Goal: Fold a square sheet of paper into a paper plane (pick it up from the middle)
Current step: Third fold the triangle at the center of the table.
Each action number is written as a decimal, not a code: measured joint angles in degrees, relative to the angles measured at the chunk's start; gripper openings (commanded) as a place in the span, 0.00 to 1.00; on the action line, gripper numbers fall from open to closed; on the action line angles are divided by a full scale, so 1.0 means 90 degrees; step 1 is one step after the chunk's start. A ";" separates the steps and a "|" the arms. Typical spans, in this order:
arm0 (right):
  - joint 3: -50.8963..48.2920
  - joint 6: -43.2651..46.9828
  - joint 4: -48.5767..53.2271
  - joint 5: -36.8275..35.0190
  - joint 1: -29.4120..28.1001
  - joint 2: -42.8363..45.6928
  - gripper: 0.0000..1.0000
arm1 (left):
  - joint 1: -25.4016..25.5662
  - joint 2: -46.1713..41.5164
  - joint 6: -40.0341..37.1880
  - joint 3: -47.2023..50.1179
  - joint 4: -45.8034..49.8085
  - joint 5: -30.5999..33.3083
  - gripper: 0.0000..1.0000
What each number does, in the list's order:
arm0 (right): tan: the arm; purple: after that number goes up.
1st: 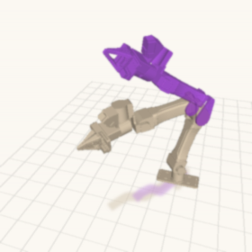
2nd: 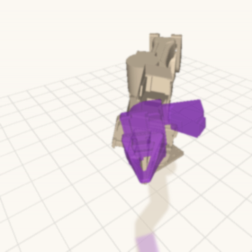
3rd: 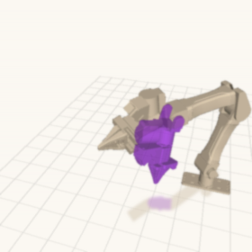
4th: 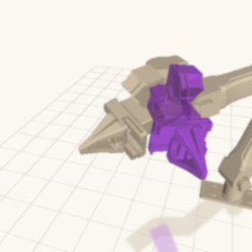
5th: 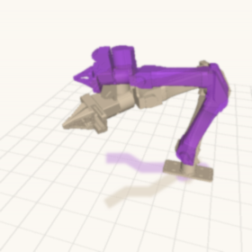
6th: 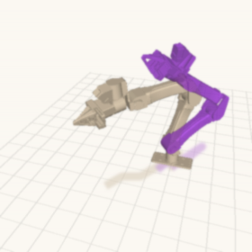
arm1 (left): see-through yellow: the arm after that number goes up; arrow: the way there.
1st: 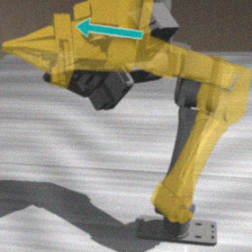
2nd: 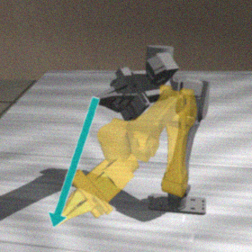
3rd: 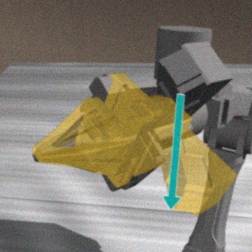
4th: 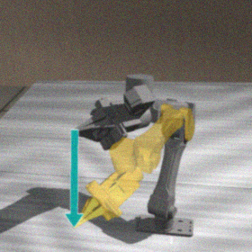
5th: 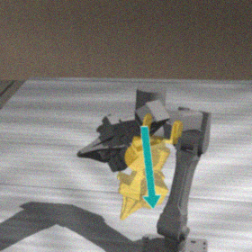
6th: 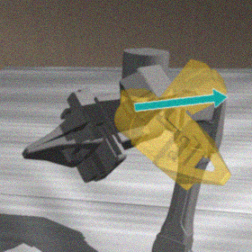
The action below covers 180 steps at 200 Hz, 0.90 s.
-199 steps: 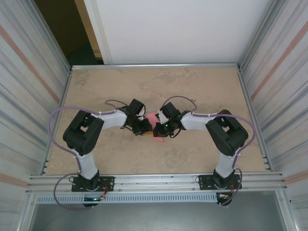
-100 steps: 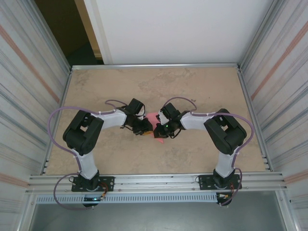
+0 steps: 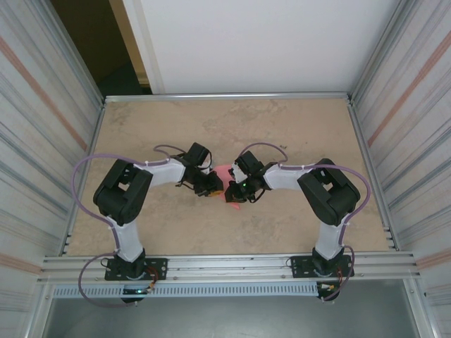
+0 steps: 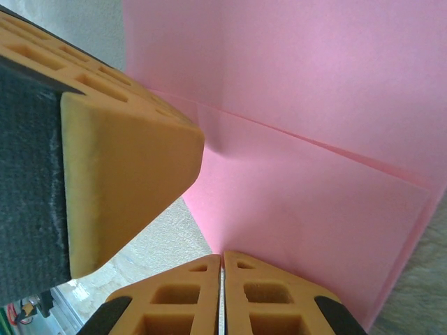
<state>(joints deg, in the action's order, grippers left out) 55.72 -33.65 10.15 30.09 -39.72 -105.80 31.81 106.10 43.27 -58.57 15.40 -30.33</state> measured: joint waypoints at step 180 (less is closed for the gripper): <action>-0.0177 0.0267 0.0413 0.0136 0.0083 0.0255 0.09 | -0.0012 0.0097 -0.0170 -0.0107 0.0165 0.0027 0.19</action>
<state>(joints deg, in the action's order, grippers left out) 54.13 -31.24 13.87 31.31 -38.98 -103.50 31.70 106.98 41.74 -59.53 16.88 -30.09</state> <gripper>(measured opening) 0.094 0.195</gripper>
